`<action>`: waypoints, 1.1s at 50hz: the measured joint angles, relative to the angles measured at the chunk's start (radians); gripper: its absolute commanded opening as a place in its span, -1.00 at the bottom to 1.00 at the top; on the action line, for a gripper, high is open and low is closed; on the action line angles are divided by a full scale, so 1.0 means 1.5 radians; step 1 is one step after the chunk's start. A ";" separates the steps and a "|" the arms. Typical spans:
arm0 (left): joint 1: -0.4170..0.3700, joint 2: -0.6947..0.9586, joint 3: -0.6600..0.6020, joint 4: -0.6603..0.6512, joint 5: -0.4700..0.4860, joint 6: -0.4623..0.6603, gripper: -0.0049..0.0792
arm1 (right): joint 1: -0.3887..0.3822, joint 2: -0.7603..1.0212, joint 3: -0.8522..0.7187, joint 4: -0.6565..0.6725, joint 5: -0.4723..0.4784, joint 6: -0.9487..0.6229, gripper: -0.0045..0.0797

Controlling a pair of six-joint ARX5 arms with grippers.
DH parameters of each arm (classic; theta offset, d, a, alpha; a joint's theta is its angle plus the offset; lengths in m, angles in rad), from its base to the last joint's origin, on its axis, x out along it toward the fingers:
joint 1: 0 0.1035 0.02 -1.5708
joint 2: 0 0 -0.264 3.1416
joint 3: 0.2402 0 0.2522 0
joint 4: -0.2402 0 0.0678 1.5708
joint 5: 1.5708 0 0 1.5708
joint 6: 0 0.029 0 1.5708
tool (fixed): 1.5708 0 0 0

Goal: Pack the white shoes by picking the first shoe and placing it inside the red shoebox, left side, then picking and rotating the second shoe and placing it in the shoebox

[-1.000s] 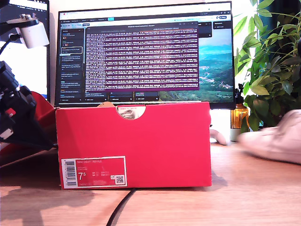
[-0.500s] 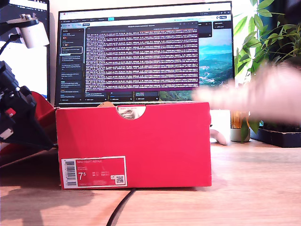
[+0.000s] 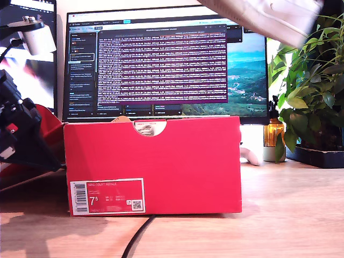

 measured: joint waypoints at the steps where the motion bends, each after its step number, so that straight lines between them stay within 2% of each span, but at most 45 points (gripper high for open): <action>1: 0.000 0.000 0.000 0.000 0.000 0.000 -0.93 | 0.010 0.000 0.000 0.006 0.000 -0.018 -0.92; 7: 0.000 0.000 0.000 0.000 0.000 0.000 -0.93 | 0.062 0.001 -0.001 0.072 -0.002 -0.109 -0.92; 14: 0.000 0.000 0.000 0.000 0.000 0.000 -0.93 | 0.113 0.001 -0.001 0.159 -0.004 -0.123 -0.92; 23: 0.000 0.000 0.000 0.000 0.000 0.000 -0.93 | 0.158 0.019 -0.001 0.225 0.011 -0.176 -0.92; 33: 0.000 0.000 0.000 0.000 0.000 0.000 -0.93 | 0.183 0.087 -0.001 0.268 0.055 -0.204 -0.92; 41: 0.000 0.000 0.000 0.000 0.000 0.000 -0.93 | 0.188 0.139 -0.001 0.270 0.089 -0.243 -0.92; 55: 0.000 0.000 0.000 0.000 0.000 0.000 -0.93 | 0.192 0.154 -0.001 0.272 0.120 -0.253 -0.92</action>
